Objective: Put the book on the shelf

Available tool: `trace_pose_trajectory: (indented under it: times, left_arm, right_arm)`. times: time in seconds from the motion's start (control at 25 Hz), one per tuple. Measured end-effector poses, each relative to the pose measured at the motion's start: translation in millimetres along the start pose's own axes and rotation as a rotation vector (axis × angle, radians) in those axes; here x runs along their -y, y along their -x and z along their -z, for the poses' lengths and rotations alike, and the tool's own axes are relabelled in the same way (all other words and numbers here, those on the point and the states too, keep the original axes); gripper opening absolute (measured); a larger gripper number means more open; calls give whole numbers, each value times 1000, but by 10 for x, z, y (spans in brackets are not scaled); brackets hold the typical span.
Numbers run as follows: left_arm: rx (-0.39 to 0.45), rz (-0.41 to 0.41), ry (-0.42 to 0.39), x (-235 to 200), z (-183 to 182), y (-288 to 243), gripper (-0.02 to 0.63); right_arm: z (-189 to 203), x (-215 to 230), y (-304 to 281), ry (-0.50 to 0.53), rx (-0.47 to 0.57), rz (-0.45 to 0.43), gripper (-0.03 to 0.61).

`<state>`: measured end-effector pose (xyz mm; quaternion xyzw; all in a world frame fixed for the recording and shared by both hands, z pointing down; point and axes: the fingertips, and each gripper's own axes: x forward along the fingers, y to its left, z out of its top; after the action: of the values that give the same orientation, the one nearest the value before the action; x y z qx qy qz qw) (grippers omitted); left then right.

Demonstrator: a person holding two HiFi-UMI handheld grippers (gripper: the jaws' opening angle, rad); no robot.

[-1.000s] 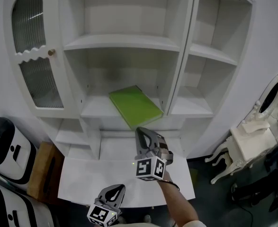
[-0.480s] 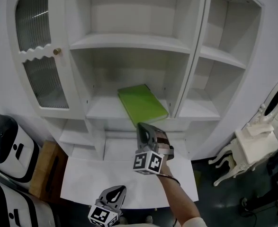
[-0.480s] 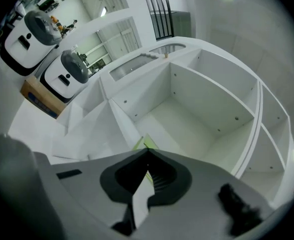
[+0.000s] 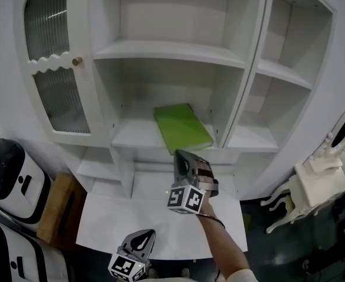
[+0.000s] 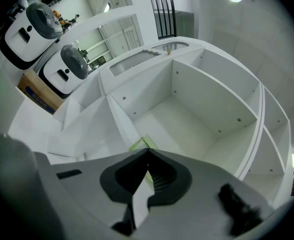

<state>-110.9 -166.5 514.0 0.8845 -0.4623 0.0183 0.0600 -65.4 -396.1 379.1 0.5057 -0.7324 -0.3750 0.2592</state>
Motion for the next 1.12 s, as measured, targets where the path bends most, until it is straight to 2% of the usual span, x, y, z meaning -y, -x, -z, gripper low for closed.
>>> trace_pose_trajectory:
  times: [0.28, 0.68, 0.92, 1.12]
  left_arm:
    - [-1, 29, -5, 121, -11, -27, 11]
    - [-17, 83, -1, 387, 16, -122, 11]
    - [-15, 112, -2, 529, 10, -218, 11]
    - [-11, 141, -2, 674, 0, -305, 11]
  right_arm:
    - [-51, 21, 310, 28, 35, -1, 12]
    - [88, -158, 1190, 39, 86, -82, 14]
    - [260, -301, 1766, -191, 102, -130, 12]
    - [472, -465, 2158, -474, 109, -203, 12]
